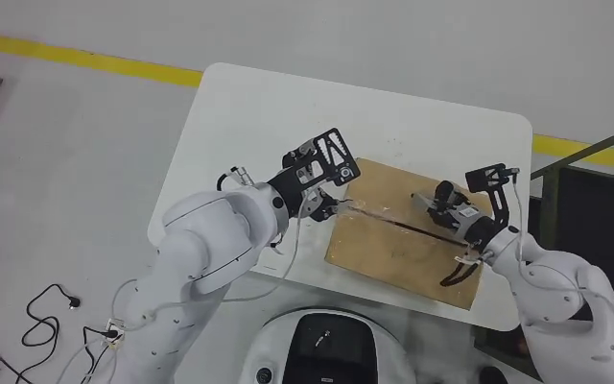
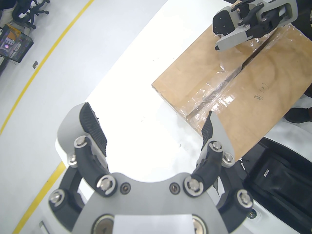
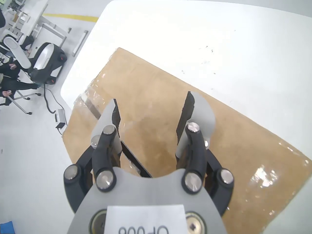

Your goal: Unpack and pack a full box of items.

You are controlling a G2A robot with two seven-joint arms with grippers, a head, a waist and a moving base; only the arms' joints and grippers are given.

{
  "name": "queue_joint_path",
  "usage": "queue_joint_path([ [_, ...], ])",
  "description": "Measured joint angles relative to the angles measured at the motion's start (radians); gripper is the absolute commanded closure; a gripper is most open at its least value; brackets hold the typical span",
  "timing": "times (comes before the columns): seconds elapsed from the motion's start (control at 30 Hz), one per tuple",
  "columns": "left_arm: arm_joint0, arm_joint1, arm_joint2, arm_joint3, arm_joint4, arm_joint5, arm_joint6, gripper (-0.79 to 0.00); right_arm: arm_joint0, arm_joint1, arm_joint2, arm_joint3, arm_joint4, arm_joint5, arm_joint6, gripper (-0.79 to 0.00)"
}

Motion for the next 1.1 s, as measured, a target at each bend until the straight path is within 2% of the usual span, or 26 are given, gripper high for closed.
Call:
queue_joint_path([
  [0.03,0.000,0.001,0.000,0.000,0.001,0.000,0.000,-0.785,0.007,-0.001,-0.009,0.004,-0.004,0.003,0.000,-0.372],
  [0.1,-0.001,0.002,-0.001,0.000,0.001,0.001,0.000,-0.785,0.020,-0.001,-0.025,0.011,-0.009,0.006,0.001,-0.225],
  [0.17,-0.002,0.004,-0.001,0.002,-0.001,0.001,0.001,-0.785,0.026,-0.002,-0.034,0.014,-0.014,0.008,0.003,-0.012],
  [0.2,-0.003,0.004,-0.002,0.003,-0.002,0.001,0.002,-0.785,0.027,-0.002,-0.037,0.014,-0.017,0.009,0.003,0.000],
  [0.67,-0.013,0.013,0.008,0.011,-0.014,0.002,0.012,-0.785,-0.047,0.002,0.026,-0.053,0.023,0.014,-0.020,0.000],
  [1.1,-0.024,0.019,0.021,0.019,-0.028,0.003,0.022,-0.785,-0.201,0.006,0.133,-0.134,0.041,-0.020,-0.060,0.000],
])
